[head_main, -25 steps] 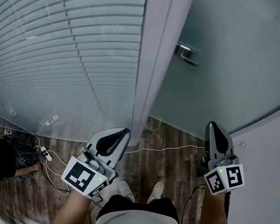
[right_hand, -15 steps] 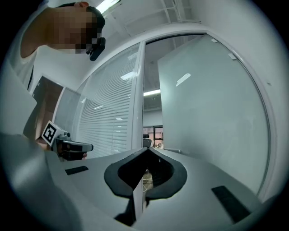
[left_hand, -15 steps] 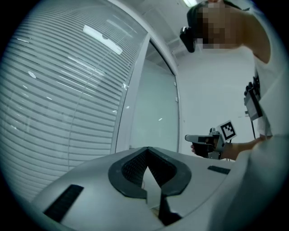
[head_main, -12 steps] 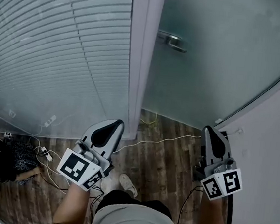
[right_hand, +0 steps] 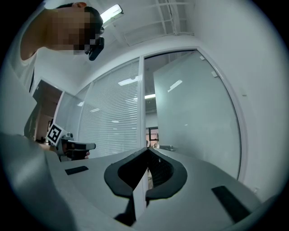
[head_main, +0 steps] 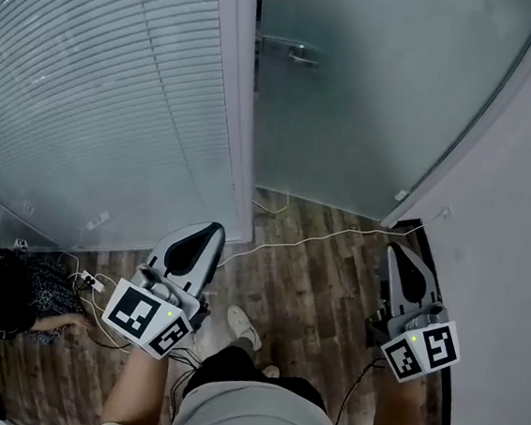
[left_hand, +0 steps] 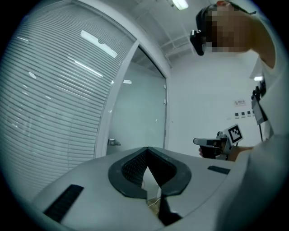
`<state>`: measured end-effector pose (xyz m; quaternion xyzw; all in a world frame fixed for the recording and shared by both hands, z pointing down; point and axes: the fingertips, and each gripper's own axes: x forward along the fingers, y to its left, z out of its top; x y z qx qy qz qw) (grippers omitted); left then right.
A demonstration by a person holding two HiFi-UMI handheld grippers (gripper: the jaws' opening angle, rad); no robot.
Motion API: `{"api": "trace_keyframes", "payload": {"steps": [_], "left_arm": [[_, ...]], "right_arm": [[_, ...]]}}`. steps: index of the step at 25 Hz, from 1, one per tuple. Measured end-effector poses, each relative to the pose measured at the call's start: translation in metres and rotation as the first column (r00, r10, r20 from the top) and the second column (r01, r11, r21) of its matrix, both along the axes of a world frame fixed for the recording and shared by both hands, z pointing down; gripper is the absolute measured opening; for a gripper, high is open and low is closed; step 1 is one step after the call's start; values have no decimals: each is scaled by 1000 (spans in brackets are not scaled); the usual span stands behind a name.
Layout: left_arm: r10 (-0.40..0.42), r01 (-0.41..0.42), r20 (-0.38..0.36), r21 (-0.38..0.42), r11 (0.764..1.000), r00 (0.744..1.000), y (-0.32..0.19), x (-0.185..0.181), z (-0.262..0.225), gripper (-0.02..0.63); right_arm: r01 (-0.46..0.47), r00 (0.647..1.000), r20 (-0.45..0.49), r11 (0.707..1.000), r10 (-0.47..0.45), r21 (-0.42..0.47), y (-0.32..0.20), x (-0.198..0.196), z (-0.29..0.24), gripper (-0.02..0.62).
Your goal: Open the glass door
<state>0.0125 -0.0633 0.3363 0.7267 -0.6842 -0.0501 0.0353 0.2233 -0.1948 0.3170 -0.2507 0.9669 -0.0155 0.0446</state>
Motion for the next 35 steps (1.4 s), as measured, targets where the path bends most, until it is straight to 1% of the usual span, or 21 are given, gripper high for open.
{"api": "trace_keyframes", "payload": {"steps": [3, 5, 7, 10, 14, 17, 19, 22, 25, 35], "left_arm": [[16, -16, 10, -11, 1000, 1000, 22, 40, -3, 0], [44, -44, 8, -16, 999, 999, 27, 65, -5, 0], [67, -67, 6, -18, 998, 998, 31, 73, -7, 0], [62, -62, 2, -10, 998, 998, 48, 59, -13, 0], [65, -65, 5, 18, 998, 998, 69, 41, -18, 0], [46, -46, 12, 12, 999, 999, 87, 27, -18, 0], [46, -46, 22, 12, 999, 999, 96, 25, -21, 0], [74, -75, 30, 32, 997, 997, 104, 24, -24, 0], [88, -89, 28, 36, 995, 996, 111, 15, -25, 0], [102, -103, 28, 47, 994, 994, 126, -6, -33, 0]], "right_arm": [[5, 1000, 18, 1000, -4, -28, 25, 35, 1, 2], [-2, 1000, 25, 999, 3, -47, 38, 55, 0, 2], [-8, 1000, 21, 999, 9, -50, 51, 63, -3, 2], [-8, 1000, 13, 999, 9, -49, 68, 53, -6, 2], [-32, 999, 15, 999, 33, -39, 86, 42, -4, 2], [-18, 1000, 1, 999, 18, -35, 99, 23, -1, 2], [-18, 1000, -1, 999, 18, -28, 107, 17, -4, 2], [-37, 999, 2, 999, 37, -5, 122, 11, -10, 2], [-45, 999, 1, 999, 45, 12, 136, -4, -13, 2], [-72, 997, -12, 997, 73, 27, 148, -29, -22, 0]]}}
